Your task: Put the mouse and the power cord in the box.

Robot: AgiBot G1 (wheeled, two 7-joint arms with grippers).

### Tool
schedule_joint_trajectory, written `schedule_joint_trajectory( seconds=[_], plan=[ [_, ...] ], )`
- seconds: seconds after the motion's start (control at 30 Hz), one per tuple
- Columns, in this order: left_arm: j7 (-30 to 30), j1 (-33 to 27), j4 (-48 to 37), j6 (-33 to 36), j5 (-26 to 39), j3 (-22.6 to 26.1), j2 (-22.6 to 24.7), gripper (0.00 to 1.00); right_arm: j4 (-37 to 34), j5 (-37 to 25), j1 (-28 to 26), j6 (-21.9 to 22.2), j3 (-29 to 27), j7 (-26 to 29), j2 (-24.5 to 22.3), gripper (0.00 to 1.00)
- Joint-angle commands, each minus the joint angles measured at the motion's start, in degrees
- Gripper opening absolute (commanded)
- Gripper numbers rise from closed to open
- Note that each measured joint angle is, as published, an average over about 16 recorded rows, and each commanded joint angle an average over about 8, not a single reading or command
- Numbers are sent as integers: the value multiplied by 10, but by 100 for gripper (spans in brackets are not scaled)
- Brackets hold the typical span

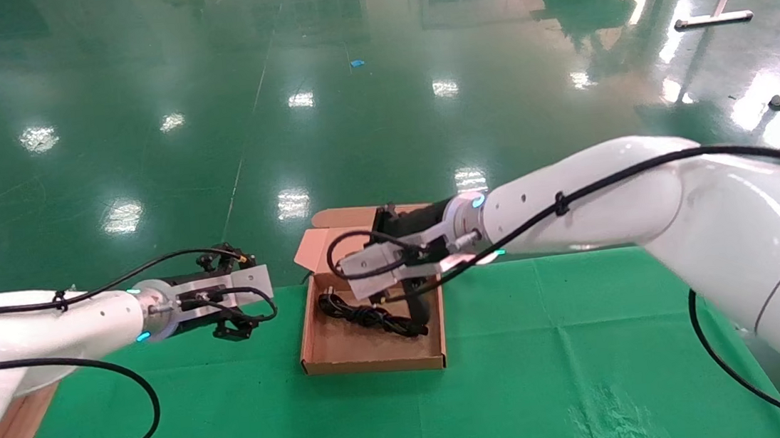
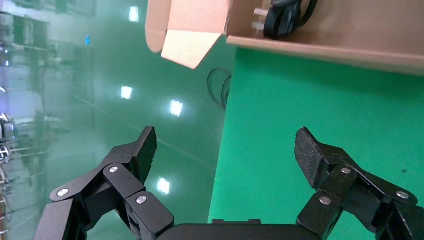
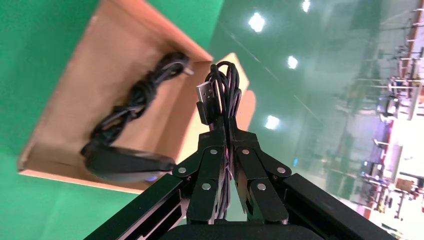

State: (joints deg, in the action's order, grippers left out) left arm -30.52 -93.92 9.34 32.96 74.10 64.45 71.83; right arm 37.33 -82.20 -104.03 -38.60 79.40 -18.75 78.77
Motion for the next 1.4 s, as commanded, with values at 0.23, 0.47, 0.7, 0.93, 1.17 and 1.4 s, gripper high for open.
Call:
schedule_joint_trajectory(
  seconds=[0.23,0.47,0.7,0.93,1.17,1.4],
  plan=[
    [-37,2,-25,7,-22,-16,6,100,7,10,6,15,31,9,0,47],
    [-47,2,-35,9,-29,-21,7,100,12,11,11,23,45,11,0,100],
    [-45,1,-33,9,-28,-20,7,100,11,10,11,21,41,11,0,100],
    [-43,1,-31,9,-26,-19,7,100,10,10,9,19,38,11,0,100],
    [-31,9,-12,22,-33,-31,-3,100,17,18,16,9,23,16,-10,100],
    [16,43,57,76,-64,-79,-41,100,52,58,59,-41,-45,45,-54,100]
  ],
)
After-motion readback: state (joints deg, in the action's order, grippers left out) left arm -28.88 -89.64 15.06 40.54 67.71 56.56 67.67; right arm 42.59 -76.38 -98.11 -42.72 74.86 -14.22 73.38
